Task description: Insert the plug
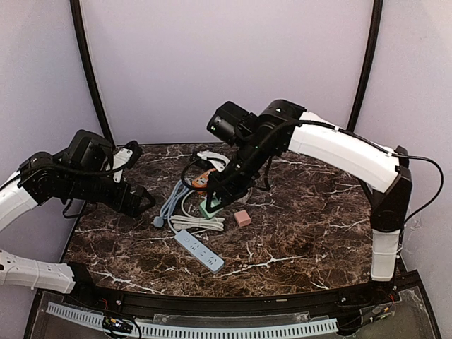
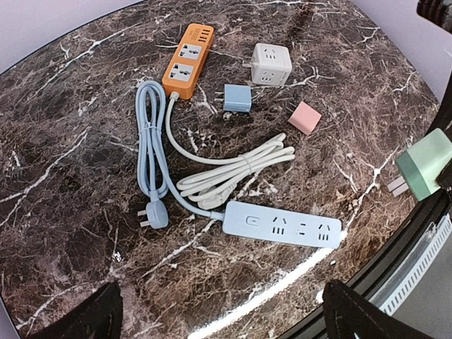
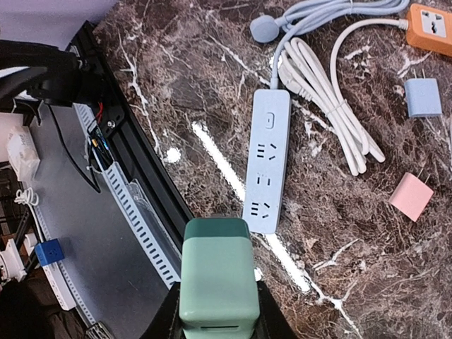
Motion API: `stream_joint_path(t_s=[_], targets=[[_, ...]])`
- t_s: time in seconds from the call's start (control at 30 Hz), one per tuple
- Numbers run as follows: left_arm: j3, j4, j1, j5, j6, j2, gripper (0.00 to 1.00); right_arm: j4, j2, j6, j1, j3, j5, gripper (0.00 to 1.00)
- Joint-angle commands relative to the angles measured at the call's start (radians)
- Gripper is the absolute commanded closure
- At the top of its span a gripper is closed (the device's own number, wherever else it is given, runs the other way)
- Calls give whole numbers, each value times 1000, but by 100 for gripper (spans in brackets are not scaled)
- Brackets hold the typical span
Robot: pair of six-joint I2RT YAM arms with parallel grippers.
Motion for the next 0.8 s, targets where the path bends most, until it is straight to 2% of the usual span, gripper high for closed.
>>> stream_joint_path(t_s=[0.0,0.4,0.77], targets=[[-57,33,7,-18,38,-37,1,-61,32,-11,12,30,56,100],[-170,73,7,-86,40,-127,1,-131,178,-23,21,113,100,100],[-240,131,7,-81,26,-164,1,-131,207,-26,66,32,86,100]])
